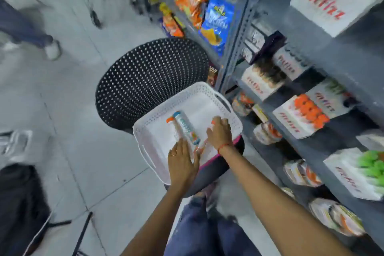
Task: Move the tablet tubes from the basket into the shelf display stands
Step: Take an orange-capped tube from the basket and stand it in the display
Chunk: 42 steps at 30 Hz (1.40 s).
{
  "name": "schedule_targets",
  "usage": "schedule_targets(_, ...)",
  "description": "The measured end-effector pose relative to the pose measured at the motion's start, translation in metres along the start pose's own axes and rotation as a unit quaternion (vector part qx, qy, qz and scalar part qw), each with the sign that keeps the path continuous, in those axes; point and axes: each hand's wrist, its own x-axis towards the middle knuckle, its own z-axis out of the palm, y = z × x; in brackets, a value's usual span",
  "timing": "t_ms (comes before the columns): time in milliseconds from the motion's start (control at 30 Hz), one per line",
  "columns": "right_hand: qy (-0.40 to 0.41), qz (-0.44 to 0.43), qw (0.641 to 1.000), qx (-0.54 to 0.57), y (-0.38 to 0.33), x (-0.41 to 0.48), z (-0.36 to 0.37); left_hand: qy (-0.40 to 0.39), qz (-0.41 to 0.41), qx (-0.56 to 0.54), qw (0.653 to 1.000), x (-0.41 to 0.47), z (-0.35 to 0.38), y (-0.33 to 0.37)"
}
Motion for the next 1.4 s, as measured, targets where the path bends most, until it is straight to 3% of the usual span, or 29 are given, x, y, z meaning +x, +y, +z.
schedule_targets(67,-0.012,0.045,0.999,-0.014,-0.004,0.011,0.004,-0.026,-0.033,0.002,0.999,-0.001,0.009,0.001)
schedule_targets(233,-0.072,0.161,0.984,0.03,0.001,0.035,0.009,-0.051,-0.015,0.043,0.998,-0.011,0.029,-0.003)
schedule_targets(400,-0.102,0.148,0.982,0.057,0.009,0.046,0.02,-0.053,-0.002,0.064,0.997,-0.014,0.045,-0.009)
schedule_targets(567,-0.071,0.15,0.983,0.083,0.008,0.045,0.025,-0.058,-0.004,0.065,0.996,-0.012,0.05,-0.014)
schedule_targets(933,0.044,-0.037,0.976,0.21,0.002,0.0,-0.064,-0.063,0.031,0.097,0.993,-0.014,0.053,-0.018)
schedule_targets(1067,0.095,-0.085,0.972,0.199,0.008,-0.02,-0.089,-0.083,0.046,0.106,0.99,-0.014,0.056,-0.018)
schedule_targets(1267,0.163,-0.08,0.964,0.192,0.025,-0.042,-0.126,-0.072,0.079,0.102,0.989,-0.008,0.046,-0.003)
schedule_targets(1400,0.191,-0.068,0.961,0.188,0.05,-0.063,-0.167,-0.049,0.144,0.079,0.985,0.008,0.042,0.059)
